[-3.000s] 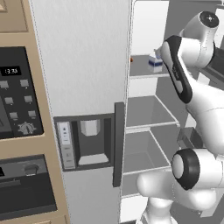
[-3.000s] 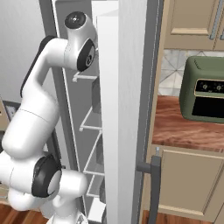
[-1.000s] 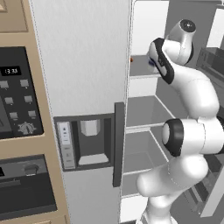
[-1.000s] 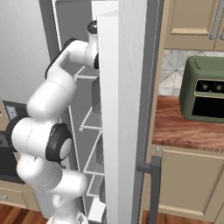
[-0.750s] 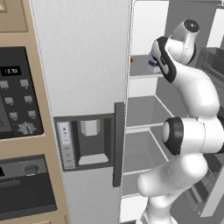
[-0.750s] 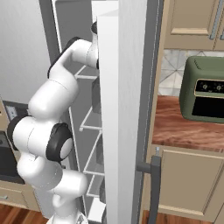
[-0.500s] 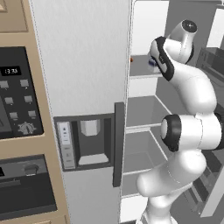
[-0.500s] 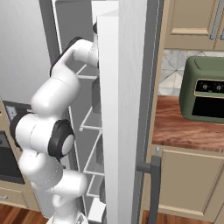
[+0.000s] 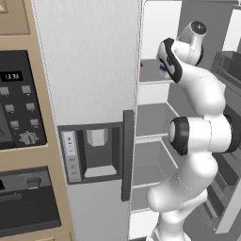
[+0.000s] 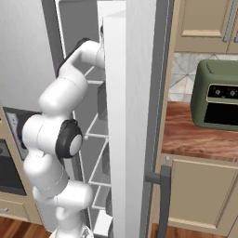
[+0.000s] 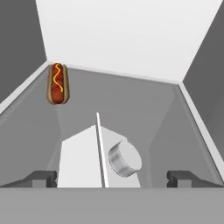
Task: Take out the milk from the fridge and place it on the tray on the counter. Then take the sugar cube near the tray and place it in the tray.
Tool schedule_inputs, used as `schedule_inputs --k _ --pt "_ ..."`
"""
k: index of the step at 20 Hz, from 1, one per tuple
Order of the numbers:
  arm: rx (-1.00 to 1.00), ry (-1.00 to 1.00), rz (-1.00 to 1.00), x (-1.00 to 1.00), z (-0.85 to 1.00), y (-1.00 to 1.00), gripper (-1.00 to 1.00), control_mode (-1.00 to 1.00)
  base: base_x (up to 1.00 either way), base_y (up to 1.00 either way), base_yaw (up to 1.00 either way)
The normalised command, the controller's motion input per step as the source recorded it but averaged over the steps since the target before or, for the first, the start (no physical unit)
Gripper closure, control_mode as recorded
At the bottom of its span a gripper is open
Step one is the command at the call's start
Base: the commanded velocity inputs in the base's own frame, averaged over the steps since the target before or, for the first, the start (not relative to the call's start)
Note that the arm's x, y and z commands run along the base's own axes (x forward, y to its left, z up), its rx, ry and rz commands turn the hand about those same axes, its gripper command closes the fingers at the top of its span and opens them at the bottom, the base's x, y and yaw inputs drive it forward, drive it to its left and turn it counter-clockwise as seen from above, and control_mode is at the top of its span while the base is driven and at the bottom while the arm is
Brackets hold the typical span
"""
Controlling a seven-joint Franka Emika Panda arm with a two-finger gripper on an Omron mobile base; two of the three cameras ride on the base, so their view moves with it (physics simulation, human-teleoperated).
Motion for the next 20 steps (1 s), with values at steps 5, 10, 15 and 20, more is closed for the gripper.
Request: schedule_inputs --k 5,10,15,20 --pt "0.00 0.00 0.00 0.04 -0.05 0.00 -1.00 -1.00 0.00 0.00 0.00" --pt "0.00 0.00 0.00 0.00 -0.26 0.02 -1.00 -1.00 0.00 0.00 0.00" --pt "0.00 0.00 0.00 0.01 -0.37 0.04 -1.00 -1.00 0.00 0.00 0.00" --pt "0.00 0.00 0.00 0.14 -0.37 0.02 -1.00 -1.00 0.00 0.00 0.00"
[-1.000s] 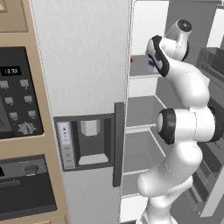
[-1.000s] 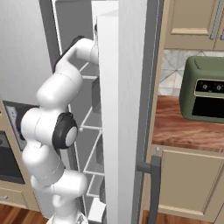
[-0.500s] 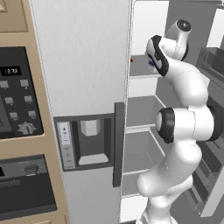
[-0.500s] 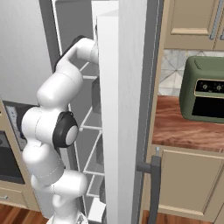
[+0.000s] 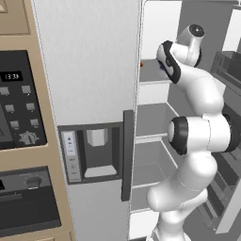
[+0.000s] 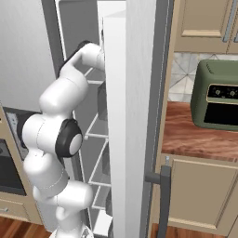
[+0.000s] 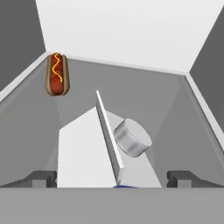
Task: Take out the milk from the fridge and place it on the tray on the counter. Then take the sugar cube near the tray and place it in the tray.
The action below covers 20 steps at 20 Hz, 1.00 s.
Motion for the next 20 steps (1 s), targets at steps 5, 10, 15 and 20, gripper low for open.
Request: schedule_inputs --k 5,10,15,20 --pt "0.00 0.00 0.00 0.32 -0.61 0.29 -1.00 -1.00 0.00 0.00 0.00" --pt "0.00 -0.05 0.00 0.12 -0.20 0.37 1.00 -1.00 0.00 0.00 0.00" --pt "0.00 -0.16 0.00 -0.46 0.00 0.08 1.00 -1.00 0.00 0.00 0.00" --pt "0.00 -0.20 -0.02 -0.91 0.00 0.25 1.00 -1.00 0.00 0.00 0.00"
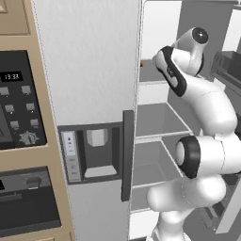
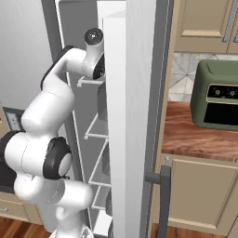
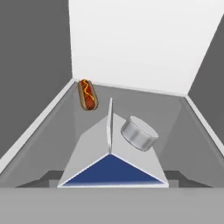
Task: Take out the milk from the fridge and place it on the tray on the counter. Then take the sugar cube near the tray and place it in the tray.
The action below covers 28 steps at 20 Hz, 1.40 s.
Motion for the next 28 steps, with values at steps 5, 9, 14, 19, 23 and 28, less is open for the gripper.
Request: schedule_inputs --k 5,9,14,19,23,28 --pt "-0.04 -0.18 -0.07 -0.97 0.11 0.46 1.00 -1.00 0.00 0.00 0.00" --pt "0.03 -0.01 -0.13 -1.00 0.52 0.07 1.00 -1.00 0.00 0.00 0.00" --pt "0.15 0.00 -0.10 -1.00 0.71 0.00 1.00 -1.00 0.00 0.00 0.00" --pt "0.13 0.01 -0.07 -1.00 0.52 0.05 1.00 -1.00 0.00 0.00 0.00" --pt "0.04 0.00 -0.01 -1.00 -0.01 0.12 1.00 -1.00 0.00 0.00 0.00" --pt "0.00 0.00 0.00 -1.00 -0.13 0.34 1.00 -1.00 0.00 0.00 0.00"
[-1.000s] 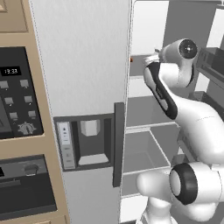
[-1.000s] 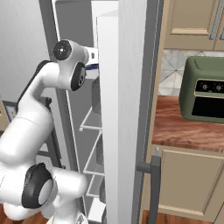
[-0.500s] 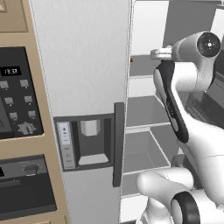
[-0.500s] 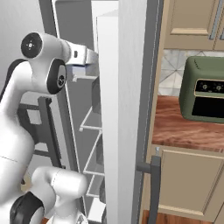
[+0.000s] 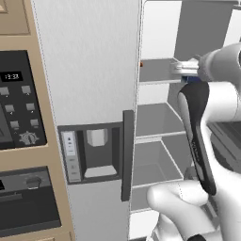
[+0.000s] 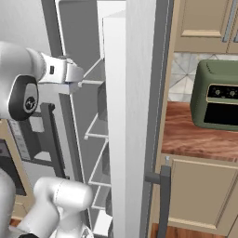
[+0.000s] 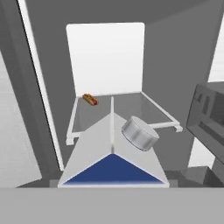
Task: Take out the milk from the fridge and place it on the tray on the counter. Then take the sugar cube near the tray and place it in the tray.
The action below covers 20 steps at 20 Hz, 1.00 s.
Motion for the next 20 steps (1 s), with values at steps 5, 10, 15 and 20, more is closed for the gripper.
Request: schedule_inputs --k 5,10,15,20 --pt "-0.01 -0.07 0.00 -0.98 -0.16 0.22 1.00 -1.00 0.00 0.00 0.00" --pt "0.02 -0.11 0.04 -1.00 -0.09 -0.02 1.00 -1.00 0.00 0.00 0.00" --pt "0.06 -0.06 0.17 -0.87 0.00 -0.03 1.00 -1.00 0.00 0.00 0.00" --pt "0.00 -0.02 0.08 -0.28 0.00 0.00 1.00 1.00 -0.43 0.11 0.10"
